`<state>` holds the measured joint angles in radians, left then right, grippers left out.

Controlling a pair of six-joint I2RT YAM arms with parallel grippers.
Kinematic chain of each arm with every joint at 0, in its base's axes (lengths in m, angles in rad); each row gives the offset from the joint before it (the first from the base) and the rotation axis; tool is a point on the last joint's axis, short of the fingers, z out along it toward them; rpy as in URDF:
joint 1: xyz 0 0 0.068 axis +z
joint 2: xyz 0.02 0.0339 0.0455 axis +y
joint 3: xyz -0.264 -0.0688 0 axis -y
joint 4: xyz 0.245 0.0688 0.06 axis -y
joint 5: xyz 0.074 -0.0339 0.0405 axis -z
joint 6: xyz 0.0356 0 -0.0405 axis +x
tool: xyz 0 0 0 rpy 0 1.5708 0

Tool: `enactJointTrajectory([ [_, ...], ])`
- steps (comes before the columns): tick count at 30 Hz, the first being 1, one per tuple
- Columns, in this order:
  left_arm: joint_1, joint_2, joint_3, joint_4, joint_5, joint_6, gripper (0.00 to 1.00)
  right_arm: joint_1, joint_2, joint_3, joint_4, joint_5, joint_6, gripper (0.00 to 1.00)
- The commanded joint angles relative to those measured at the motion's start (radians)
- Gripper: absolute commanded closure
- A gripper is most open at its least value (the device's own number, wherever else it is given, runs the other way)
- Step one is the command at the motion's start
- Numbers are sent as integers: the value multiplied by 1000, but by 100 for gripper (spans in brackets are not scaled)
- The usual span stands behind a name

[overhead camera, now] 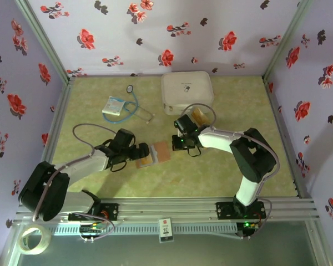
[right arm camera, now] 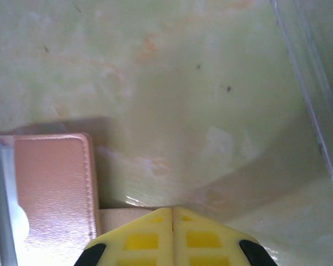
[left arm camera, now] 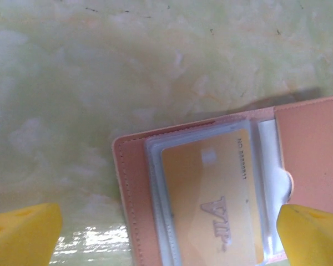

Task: Put the credit cards into the card holder
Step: Close the card holder at the bottom-center of the table.

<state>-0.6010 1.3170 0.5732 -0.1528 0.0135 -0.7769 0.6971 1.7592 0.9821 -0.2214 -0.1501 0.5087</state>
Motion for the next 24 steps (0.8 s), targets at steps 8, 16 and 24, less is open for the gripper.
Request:
enactJointTrajectory([
  [8,1,81,18,82,54,15,0,42,-34,-48,67,-19,74,100],
  [16,-1,118,34,121,83,23,0,41,-19,-37,66,-26,78,100],
  [24,-1,83,46,120,86,30,0,43,-5,-33,80,-36,85,100],
])
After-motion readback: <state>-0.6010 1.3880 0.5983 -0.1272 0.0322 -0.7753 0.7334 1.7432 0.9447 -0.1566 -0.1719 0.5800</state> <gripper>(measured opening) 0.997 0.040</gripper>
